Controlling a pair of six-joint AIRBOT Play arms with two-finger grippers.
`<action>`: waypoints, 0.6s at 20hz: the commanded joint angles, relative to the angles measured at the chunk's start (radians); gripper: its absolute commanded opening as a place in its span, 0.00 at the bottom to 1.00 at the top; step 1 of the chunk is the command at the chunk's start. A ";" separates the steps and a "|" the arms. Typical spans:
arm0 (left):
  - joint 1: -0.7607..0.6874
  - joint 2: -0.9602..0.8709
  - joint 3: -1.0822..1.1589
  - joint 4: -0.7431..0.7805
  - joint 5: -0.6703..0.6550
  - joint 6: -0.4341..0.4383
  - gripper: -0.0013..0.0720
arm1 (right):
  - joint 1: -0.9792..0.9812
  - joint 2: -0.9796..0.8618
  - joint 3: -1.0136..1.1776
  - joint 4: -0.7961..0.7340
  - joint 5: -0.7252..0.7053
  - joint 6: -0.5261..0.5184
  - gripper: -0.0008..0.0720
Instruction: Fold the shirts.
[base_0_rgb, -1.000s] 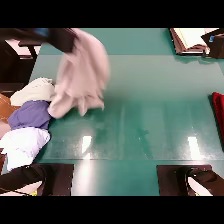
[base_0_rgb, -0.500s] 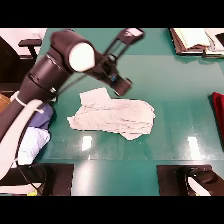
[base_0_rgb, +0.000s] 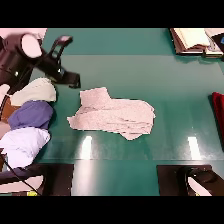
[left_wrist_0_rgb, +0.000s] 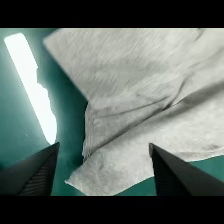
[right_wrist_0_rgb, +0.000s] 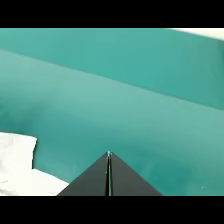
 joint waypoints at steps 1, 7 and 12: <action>0.113 0.014 -0.267 -0.151 0.127 0.037 0.90 | 0.000 -0.051 0.000 0.031 0.008 0.000 0.03; 0.126 0.000 -0.480 -0.291 0.331 0.064 0.90 | 0.002 -0.112 0.000 0.032 0.043 0.000 0.03; 0.094 -0.044 -0.481 -0.336 0.344 0.064 0.90 | 0.002 -0.093 0.000 0.030 0.049 0.000 0.03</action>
